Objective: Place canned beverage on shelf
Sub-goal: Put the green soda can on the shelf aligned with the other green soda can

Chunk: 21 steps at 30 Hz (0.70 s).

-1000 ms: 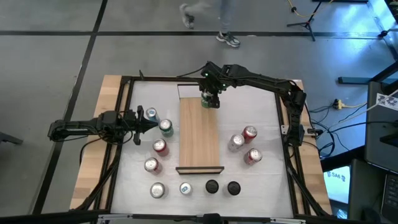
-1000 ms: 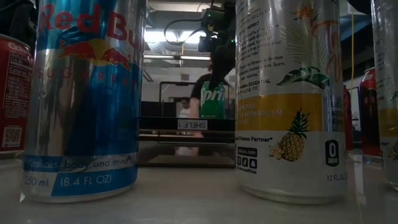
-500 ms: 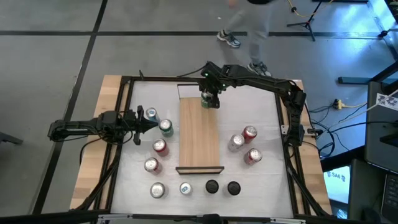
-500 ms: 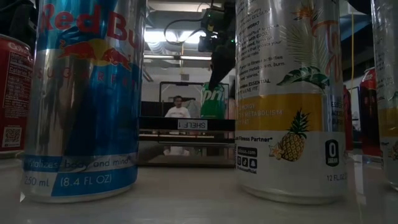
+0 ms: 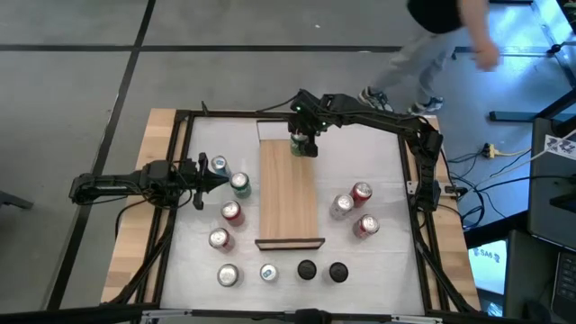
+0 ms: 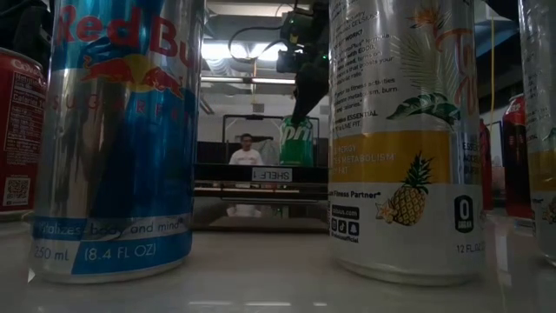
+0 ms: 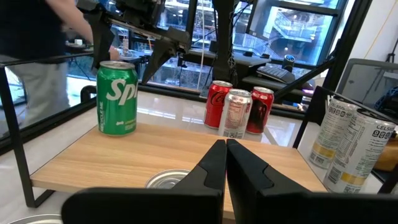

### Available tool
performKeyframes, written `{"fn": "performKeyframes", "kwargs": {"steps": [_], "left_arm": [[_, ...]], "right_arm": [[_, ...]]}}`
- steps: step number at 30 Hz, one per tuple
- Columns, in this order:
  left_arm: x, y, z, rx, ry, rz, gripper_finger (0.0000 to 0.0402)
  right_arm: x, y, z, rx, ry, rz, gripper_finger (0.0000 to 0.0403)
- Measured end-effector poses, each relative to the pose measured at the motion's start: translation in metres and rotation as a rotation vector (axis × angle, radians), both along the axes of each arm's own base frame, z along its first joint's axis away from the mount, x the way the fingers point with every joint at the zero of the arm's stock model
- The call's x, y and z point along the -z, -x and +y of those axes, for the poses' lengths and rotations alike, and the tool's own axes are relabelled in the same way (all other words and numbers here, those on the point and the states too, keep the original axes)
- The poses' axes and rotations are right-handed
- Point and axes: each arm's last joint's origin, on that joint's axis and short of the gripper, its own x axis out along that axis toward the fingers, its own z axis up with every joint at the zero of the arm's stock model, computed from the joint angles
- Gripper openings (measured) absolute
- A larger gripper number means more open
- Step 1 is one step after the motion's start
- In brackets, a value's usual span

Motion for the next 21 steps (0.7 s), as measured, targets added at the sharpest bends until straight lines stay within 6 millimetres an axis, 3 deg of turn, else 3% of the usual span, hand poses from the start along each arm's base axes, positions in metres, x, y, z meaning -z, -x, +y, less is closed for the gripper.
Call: {"fn": "performKeyframes", "kwargs": {"steps": [14, 21], "left_arm": [[0.000, 0.000, 0.000, 0.000, 0.000, 0.000, 0.0006], [-0.005, 0.000, 0.000, 0.000, -0.003, -0.047, 0.0006]], "right_arm": [[-0.014, 0.009, 0.003, 0.016, 0.014, 0.005, 0.0395], [-0.039, 0.020, 0.009, 0.009, -0.007, 0.034, 0.0395]]}}
